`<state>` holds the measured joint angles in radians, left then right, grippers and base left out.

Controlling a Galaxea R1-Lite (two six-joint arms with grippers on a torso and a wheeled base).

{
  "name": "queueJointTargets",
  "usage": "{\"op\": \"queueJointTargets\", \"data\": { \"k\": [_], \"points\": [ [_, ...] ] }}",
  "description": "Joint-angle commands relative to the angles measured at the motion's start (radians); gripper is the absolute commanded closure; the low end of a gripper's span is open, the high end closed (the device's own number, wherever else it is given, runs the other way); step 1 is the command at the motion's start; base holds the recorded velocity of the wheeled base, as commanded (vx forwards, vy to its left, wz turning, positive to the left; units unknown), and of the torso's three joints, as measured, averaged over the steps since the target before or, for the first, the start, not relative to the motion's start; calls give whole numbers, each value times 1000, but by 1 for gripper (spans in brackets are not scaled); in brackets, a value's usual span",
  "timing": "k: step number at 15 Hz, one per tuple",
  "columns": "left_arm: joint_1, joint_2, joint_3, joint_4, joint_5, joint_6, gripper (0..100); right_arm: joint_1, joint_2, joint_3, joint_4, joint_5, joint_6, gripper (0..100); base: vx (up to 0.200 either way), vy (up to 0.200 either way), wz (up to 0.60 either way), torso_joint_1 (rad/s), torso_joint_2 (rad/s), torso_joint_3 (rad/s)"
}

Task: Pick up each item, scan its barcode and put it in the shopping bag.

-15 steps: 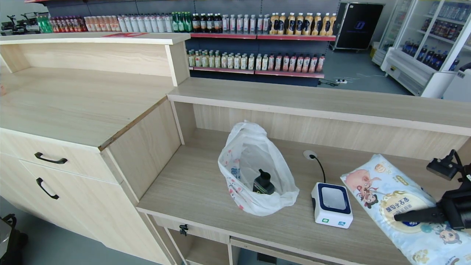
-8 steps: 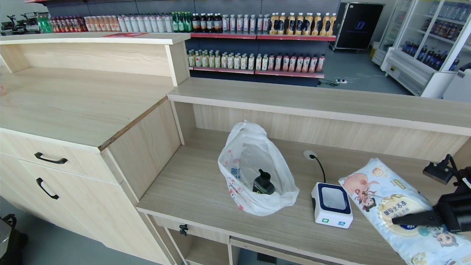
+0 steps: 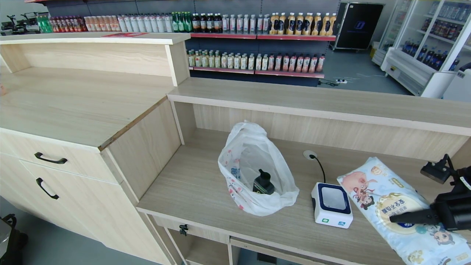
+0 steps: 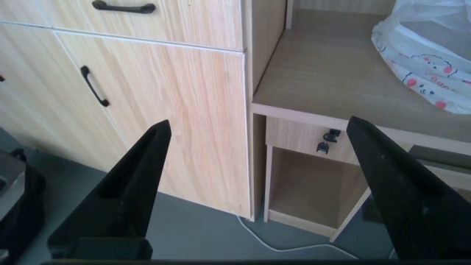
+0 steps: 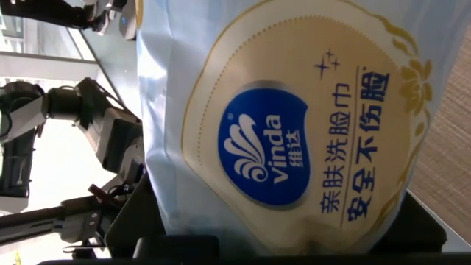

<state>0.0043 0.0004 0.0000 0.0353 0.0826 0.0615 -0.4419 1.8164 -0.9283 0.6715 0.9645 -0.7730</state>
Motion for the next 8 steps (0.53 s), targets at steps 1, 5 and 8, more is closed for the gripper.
{"op": "queueJointTargets", "data": {
  "k": [1, 5, 8],
  "points": [
    [0, 0, 0, 0, 0, 0, 0, 2, 6, 0, -1, 2, 0, 100, 0, 0, 0, 0, 0, 0],
    [0, 0, 0, 0, 0, 0, 0, 29, 37, -3, -75, 14, 1, 100, 0, 0, 0, 0, 0, 0],
    [0, 0, 0, 0, 0, 0, 0, 72, 41, -6, -84, 37, 4, 100, 0, 0, 0, 0, 0, 0]
  ]
}}
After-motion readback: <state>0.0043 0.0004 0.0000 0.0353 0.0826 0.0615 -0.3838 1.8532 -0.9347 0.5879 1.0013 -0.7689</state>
